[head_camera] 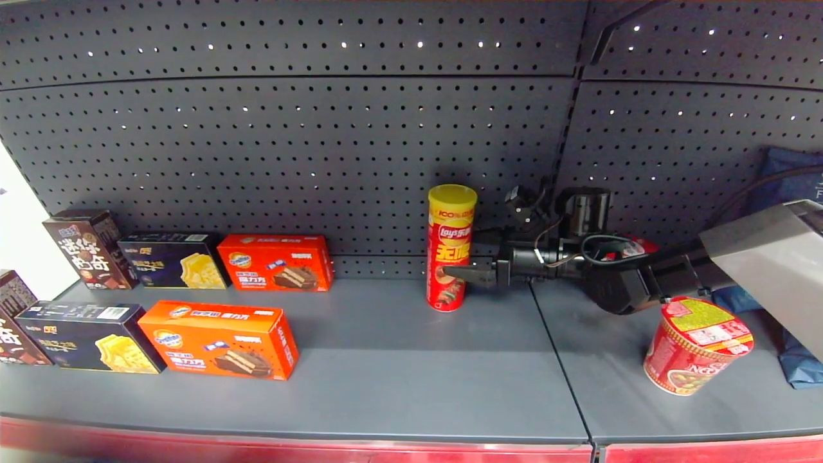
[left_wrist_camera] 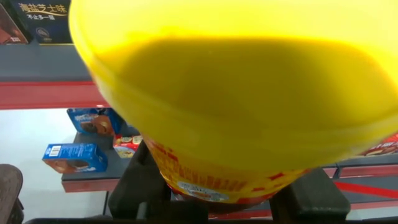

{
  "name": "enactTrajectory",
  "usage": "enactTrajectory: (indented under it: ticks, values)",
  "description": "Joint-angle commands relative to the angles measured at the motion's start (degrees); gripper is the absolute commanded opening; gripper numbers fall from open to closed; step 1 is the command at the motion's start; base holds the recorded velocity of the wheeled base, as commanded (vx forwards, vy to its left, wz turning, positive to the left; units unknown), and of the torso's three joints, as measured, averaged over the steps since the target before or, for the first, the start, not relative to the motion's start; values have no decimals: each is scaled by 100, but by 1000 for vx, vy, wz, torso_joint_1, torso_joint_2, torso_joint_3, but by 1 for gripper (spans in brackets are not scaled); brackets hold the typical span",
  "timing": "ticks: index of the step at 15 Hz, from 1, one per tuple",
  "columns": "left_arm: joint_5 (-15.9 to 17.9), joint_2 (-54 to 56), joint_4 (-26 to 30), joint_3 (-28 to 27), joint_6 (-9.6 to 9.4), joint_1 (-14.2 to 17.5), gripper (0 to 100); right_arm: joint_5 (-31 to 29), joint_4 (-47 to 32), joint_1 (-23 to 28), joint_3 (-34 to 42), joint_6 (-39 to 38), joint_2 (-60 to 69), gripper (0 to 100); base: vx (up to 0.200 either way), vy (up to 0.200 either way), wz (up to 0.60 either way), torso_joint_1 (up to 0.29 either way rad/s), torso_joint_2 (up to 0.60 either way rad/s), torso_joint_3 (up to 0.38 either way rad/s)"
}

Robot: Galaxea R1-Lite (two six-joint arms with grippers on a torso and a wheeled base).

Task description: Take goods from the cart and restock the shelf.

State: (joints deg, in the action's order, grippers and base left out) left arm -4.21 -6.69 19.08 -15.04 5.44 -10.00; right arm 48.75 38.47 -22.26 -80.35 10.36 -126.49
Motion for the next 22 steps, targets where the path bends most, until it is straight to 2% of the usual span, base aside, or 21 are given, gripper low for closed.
enactTrajectory:
  ticks: [1, 14, 15, 19, 22]
  values:
    - [-1, 1, -1, 1, 1, 6, 0, 3, 11, -24, -34, 1, -104, 100, 0, 0, 0, 0, 0, 0]
    - [-10, 10, -1, 10, 1, 33, 0, 3, 310, -173, -51, 18, -693, 100, 0, 0, 0, 0, 0, 0]
    - [-10, 10, -1, 19, 1, 42, 0, 3, 380, -182, -51, 10, -719, 0, 0, 0, 0, 0, 0, 0]
    - [-19, 45, -9, 133, 1, 42, 0, -129, 415, -261, 10, -8, -614, 0, 0, 0, 0, 0, 0, 0]
    - [-19, 45, -18, 133, 1, 33, 0, -480, 415, -384, 309, -25, -227, 0, 0, 0, 0, 0, 0, 0]
